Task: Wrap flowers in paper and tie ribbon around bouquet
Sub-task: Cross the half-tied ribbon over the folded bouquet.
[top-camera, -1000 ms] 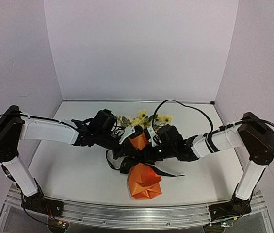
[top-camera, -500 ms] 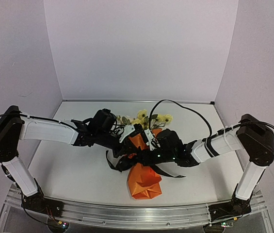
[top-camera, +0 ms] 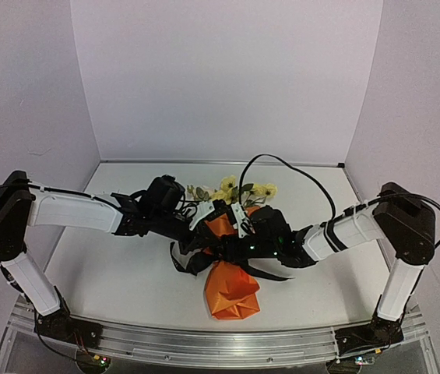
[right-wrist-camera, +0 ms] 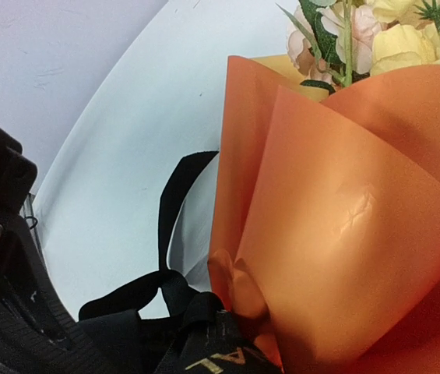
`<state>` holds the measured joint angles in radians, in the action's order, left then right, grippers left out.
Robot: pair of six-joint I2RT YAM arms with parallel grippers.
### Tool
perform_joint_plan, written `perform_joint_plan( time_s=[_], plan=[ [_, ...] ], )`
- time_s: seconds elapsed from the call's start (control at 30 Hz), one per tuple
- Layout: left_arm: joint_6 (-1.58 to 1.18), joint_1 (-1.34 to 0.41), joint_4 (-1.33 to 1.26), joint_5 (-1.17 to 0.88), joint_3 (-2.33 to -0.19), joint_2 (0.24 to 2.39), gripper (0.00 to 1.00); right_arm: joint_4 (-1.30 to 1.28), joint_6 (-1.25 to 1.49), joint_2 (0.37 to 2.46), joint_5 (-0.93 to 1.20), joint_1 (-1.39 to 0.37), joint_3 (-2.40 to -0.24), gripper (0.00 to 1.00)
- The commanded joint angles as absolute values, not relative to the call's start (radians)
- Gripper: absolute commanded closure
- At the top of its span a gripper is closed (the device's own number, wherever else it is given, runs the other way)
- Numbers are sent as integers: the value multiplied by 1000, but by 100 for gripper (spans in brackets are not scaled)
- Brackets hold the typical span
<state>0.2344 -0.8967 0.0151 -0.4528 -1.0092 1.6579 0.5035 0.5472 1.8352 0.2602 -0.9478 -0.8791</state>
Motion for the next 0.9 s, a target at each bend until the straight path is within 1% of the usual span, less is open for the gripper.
perform_joint_plan(
  time_s=[0.0, 0.13, 0.63, 0.7, 0.87],
  plan=[
    [228, -895, -25, -492, -1003, 1620, 100, 594, 523, 1856, 220, -949, -892, 100],
    [222, -894, -19, -506, -1005, 1632, 100, 692, 480, 1879, 185, -949, -856, 100],
    [214, -895, 33, -528, -1082, 1745, 99, 695, 391, 1808, 72, -949, -768, 100],
    [211, -894, 36, -528, -1090, 1747, 95, 695, 389, 1811, 64, -949, -771, 100],
    [213, -894, 54, -525, -1098, 1744, 79, 696, 376, 1808, 63, -949, -779, 100]
  ],
)
